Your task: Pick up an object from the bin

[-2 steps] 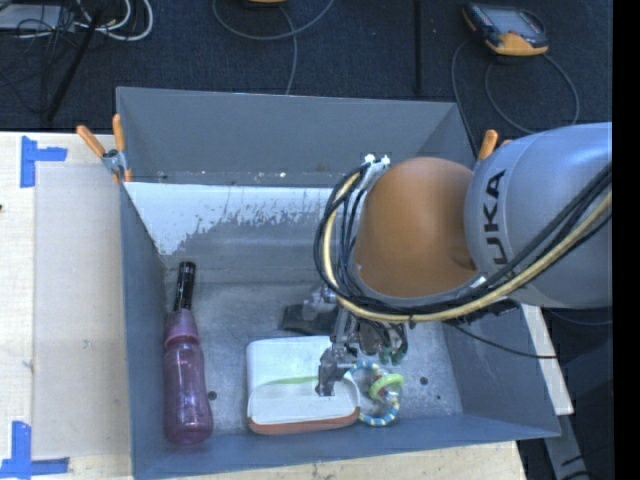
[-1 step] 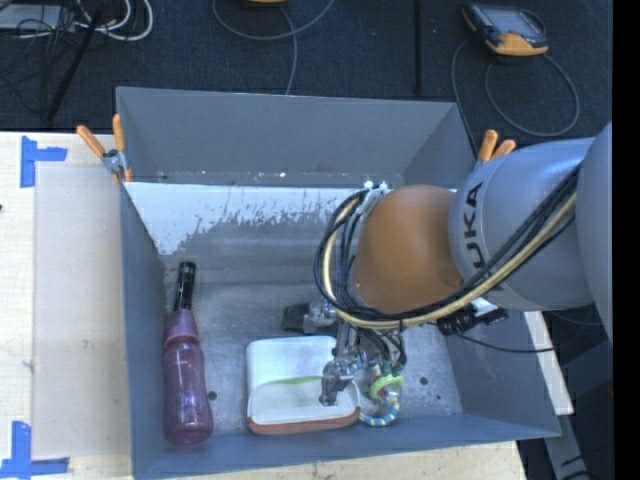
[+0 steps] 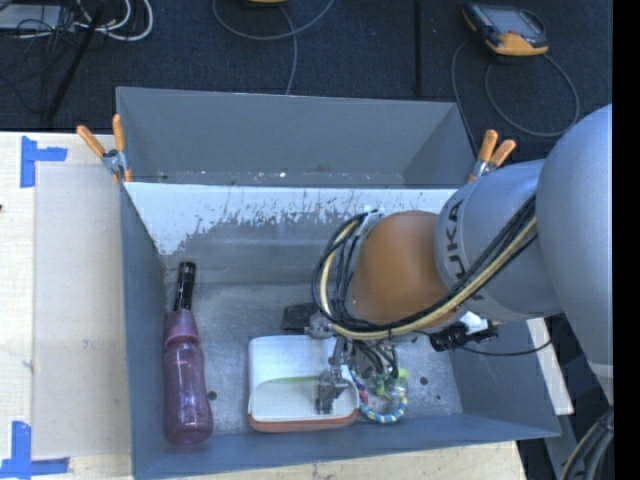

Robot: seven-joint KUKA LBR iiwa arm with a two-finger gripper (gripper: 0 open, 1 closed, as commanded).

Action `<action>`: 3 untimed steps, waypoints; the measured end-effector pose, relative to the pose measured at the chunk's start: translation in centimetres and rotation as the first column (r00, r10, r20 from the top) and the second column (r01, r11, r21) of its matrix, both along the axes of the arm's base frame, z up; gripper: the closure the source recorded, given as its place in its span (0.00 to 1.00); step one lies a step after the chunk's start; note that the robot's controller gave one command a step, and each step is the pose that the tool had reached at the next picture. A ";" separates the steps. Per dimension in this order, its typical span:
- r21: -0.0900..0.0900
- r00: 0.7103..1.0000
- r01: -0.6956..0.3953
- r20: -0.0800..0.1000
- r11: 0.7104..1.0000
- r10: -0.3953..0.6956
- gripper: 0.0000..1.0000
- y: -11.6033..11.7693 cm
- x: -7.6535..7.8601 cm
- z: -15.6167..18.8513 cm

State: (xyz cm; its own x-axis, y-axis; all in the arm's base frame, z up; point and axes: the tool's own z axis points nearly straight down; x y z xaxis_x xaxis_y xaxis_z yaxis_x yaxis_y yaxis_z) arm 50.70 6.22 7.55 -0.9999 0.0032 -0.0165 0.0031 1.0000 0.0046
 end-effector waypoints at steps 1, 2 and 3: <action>0.000 1.000 0.000 0.000 1.000 0.000 1.00 0.0 0.0 0.0; -0.004 1.000 -0.001 -0.021 1.000 0.001 1.00 0.0 1.0 4.0; -0.005 0.999 -0.036 -0.021 0.999 0.036 1.00 2.4 -2.1 6.9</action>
Offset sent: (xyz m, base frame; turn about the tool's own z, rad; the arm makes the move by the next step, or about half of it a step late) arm 0.0195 0.0009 0.0676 -0.0033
